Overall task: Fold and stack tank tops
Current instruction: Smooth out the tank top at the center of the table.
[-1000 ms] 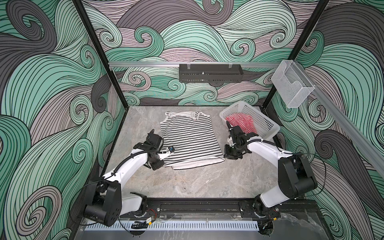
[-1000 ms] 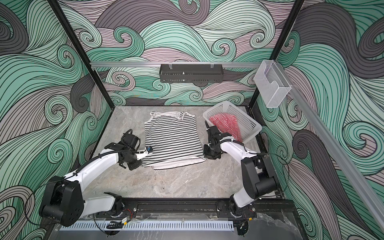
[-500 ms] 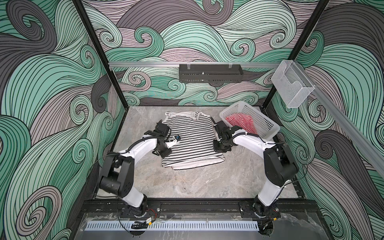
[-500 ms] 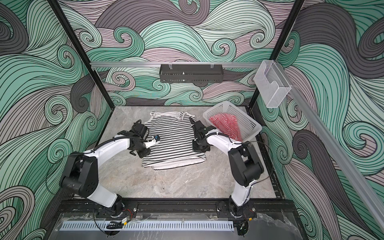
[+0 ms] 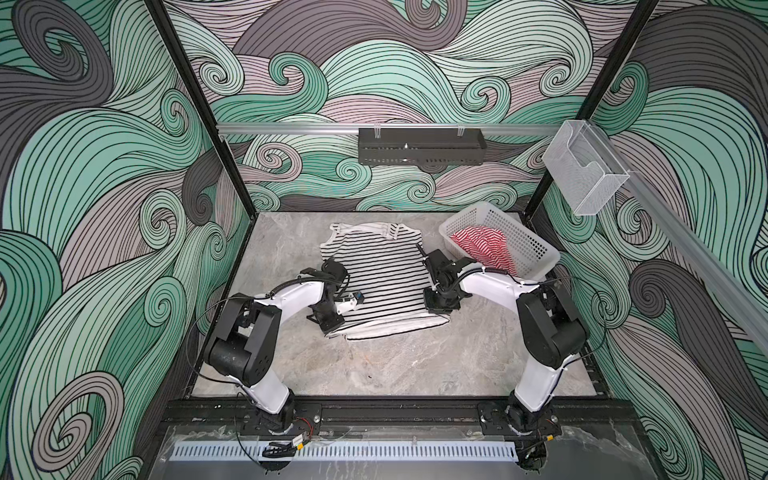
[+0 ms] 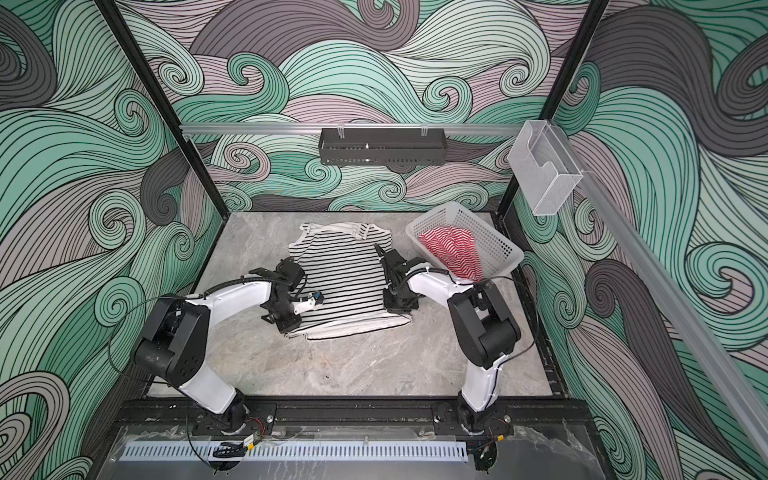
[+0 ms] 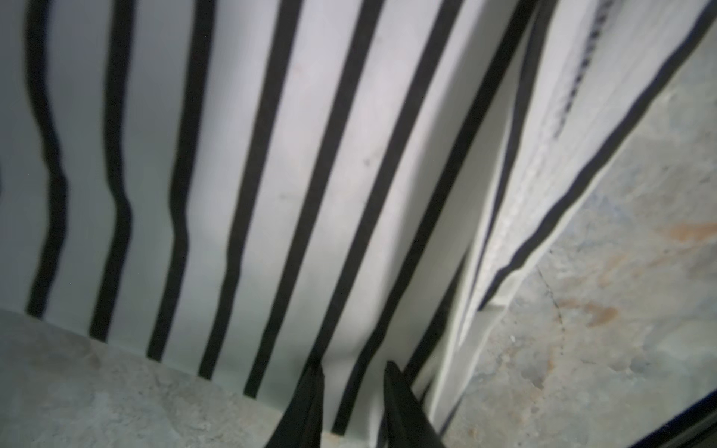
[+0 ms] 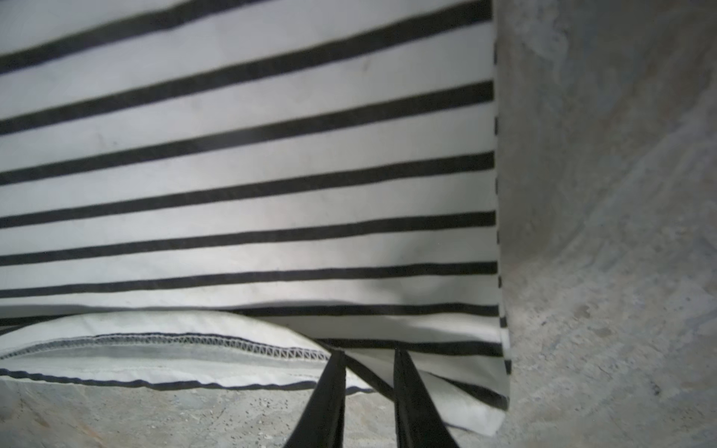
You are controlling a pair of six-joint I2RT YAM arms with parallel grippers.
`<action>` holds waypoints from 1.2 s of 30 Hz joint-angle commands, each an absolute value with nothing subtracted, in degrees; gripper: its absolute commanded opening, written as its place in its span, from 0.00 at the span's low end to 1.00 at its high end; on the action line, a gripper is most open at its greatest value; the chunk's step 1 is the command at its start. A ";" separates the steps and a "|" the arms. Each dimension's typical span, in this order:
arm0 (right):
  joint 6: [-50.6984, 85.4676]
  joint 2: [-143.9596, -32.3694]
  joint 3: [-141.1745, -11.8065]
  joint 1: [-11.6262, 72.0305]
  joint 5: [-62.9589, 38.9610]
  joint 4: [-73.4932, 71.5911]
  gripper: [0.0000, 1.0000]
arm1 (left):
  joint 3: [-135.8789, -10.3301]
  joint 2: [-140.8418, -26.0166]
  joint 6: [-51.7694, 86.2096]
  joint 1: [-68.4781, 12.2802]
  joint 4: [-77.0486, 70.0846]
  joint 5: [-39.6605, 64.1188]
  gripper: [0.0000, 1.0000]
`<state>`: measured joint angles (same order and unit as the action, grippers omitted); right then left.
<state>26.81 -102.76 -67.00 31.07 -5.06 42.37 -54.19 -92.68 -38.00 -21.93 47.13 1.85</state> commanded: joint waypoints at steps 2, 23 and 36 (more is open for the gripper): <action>26.41 -98.91 -64.96 31.24 -4.19 45.26 0.24 | -53.69 -88.55 -40.13 -23.00 52.55 2.63 0.31; 27.66 -92.47 -60.17 28.57 -5.97 45.13 0.28 | -48.25 -79.51 -36.27 -25.58 50.64 0.61 0.43; 28.73 -95.56 -59.25 28.38 -3.41 42.62 0.40 | -48.35 -87.39 -31.68 -26.20 42.41 -5.30 0.49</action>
